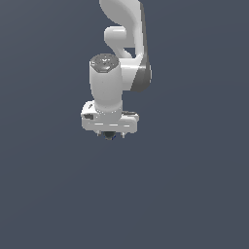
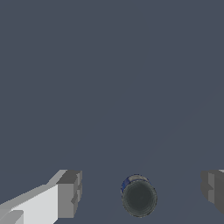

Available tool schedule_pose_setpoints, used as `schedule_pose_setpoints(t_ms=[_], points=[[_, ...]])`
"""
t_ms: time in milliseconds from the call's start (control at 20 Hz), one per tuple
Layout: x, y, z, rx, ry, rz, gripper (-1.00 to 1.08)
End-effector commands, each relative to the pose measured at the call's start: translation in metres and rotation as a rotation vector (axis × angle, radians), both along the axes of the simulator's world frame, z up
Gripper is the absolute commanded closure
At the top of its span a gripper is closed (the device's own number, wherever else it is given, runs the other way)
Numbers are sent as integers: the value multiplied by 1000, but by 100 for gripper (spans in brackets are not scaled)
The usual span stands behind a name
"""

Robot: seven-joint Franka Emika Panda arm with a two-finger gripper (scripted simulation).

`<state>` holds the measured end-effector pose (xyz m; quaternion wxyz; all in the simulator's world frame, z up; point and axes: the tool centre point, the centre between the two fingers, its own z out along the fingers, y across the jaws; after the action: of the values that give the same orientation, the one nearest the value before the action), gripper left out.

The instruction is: Pick up the object and move it to a goal position.

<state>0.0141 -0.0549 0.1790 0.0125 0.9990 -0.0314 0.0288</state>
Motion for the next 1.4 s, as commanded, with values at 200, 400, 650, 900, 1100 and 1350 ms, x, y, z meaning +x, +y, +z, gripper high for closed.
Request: schedule_pose_setpoints(t_ms=[200,400,650,900,1100,1350], points=[[-4,-1,-6,3,2,-19,-92],[-13,-4,-19,11,7,-62,-92],[-34,-9,-45,23,17,-153,-92],[-66,-18,-77,35,32,-281,-92],[-88,-24,-97,38,41,-364,-92],[-106,-28,-111,39,47,-430,-92]])
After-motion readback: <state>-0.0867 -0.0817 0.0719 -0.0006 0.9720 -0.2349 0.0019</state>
